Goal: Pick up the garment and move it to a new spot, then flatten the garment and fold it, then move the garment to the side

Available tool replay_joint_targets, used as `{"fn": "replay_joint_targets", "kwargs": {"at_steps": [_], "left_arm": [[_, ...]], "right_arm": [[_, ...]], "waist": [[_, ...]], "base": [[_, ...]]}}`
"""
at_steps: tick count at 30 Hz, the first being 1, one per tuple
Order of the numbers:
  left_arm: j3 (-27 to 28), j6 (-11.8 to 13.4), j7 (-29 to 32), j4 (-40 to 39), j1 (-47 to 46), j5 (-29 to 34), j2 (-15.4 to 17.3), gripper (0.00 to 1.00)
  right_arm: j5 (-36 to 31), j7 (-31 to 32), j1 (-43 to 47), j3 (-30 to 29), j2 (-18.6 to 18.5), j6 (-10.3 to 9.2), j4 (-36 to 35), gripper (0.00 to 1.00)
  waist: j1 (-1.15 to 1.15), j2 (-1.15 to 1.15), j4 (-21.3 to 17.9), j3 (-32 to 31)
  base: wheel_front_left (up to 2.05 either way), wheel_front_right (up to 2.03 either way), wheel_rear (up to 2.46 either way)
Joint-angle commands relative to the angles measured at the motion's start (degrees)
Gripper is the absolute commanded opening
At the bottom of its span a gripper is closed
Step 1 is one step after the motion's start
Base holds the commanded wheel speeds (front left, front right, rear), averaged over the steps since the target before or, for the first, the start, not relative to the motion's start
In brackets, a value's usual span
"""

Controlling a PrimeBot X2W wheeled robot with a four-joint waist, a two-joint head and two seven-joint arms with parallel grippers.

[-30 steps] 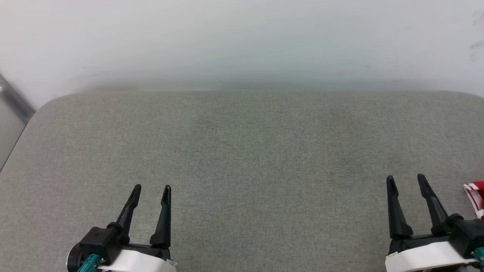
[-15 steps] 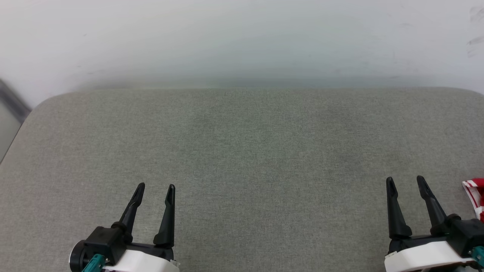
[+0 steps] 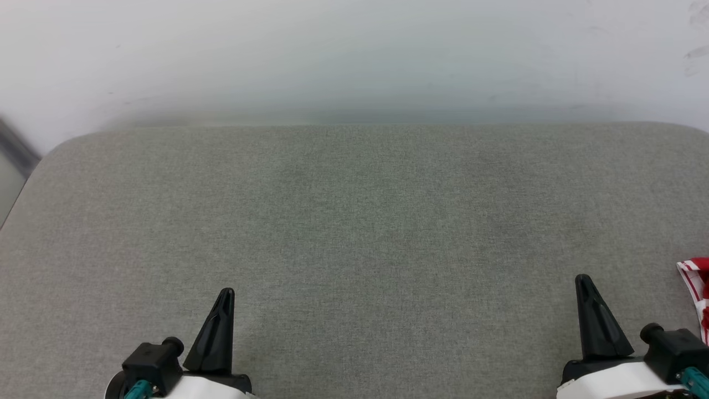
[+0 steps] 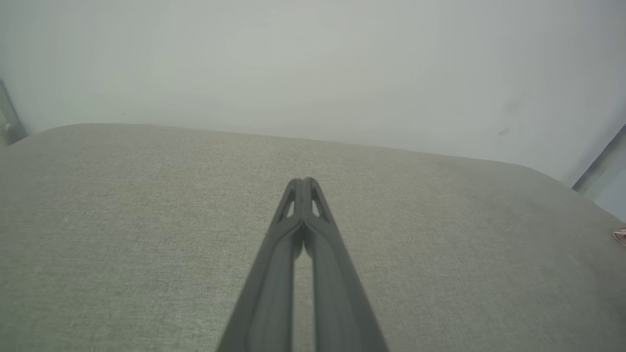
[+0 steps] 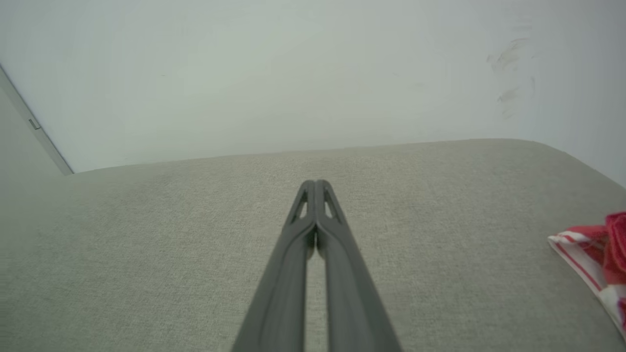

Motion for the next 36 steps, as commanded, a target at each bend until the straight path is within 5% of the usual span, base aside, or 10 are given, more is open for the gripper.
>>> {"fn": "replay_joint_targets", "kwargs": {"at_steps": [1,36], "left_arm": [[0.2,0.1,0.4,-0.8,-0.8,-2.8,0.1,0.0],[2.2,-0.1,7.4,3.9,-5.2,-35.5,0.9,0.0]], "right_arm": [[3.0,0.4,-0.8,0.1,-0.1,0.0,-0.7,0.0],[37.2,7.3,-4.7,-0.1,-1.4,-0.01,3.4,0.0]], "waist": [[0.0,0.0,0.0,0.0],[0.0,0.0,-0.6,-0.7]], "base": [[0.0,0.0,0.0],[0.0,0.0,0.0]]}}
